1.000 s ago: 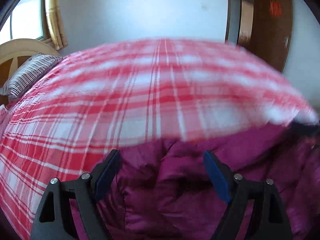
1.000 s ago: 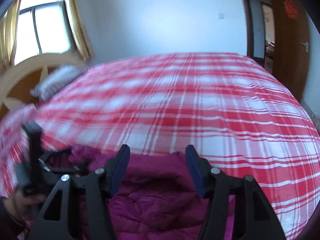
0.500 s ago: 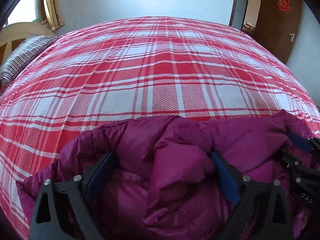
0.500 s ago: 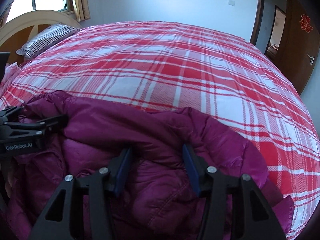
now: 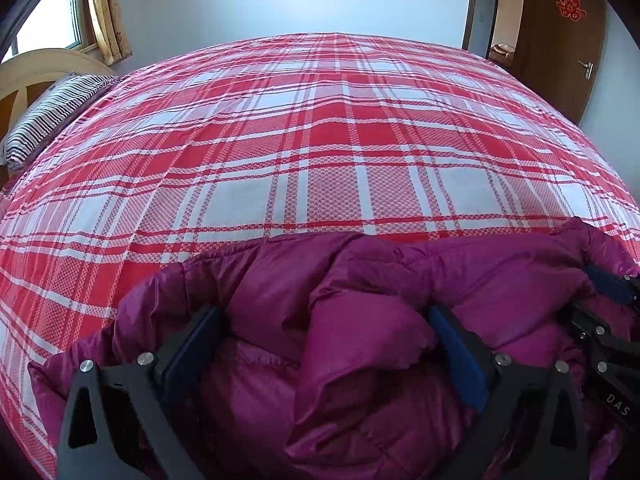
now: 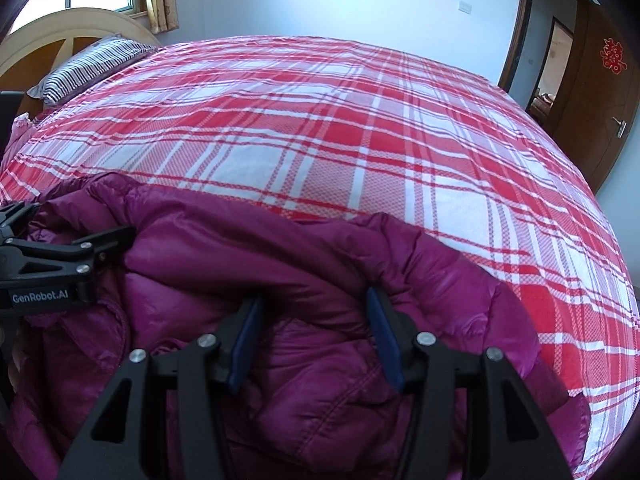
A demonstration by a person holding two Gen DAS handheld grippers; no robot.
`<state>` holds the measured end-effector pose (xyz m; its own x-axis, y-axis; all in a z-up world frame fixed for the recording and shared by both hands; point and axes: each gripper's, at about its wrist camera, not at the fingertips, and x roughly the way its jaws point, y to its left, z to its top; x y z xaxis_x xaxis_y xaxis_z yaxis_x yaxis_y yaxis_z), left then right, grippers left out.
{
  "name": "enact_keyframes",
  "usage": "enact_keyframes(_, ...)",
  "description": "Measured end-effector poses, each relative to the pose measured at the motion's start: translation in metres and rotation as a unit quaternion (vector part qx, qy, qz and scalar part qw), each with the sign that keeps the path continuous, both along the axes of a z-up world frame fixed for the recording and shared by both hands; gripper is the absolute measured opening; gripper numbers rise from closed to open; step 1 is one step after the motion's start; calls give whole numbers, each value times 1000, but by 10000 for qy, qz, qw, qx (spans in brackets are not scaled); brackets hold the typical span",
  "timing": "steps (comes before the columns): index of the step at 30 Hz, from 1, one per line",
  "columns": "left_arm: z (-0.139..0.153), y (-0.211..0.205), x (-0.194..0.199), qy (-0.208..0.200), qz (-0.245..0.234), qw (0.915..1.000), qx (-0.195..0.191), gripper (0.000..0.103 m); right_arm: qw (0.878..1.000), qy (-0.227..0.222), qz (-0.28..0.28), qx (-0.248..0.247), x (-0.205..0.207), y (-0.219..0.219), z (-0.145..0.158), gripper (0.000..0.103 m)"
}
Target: Fold large clothes
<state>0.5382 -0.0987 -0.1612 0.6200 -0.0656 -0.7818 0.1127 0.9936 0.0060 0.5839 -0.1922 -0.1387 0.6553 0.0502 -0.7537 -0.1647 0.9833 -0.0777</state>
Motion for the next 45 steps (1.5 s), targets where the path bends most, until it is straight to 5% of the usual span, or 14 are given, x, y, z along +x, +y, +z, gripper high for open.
enact_keyframes(9, 0, -1, -2, -87, 21, 10000, 38, 102, 9941, -638, 137, 868, -30, -8, 41, 59)
enact_keyframes(13, 0, -1, -3, -93, 24, 9999, 48, 102, 9911, -485, 151, 1233, -18, 1, 52, 60)
enact_keyframes(19, 0, 0, -2, -82, 18, 10000, -36, 102, 9960, 207, 44, 864, 17, 8, 11, 59)
enact_keyframes(45, -1, -1, -1, -37, 12, 10000, -29, 102, 9974, 265, 18, 664, 23, 13, -2, 61)
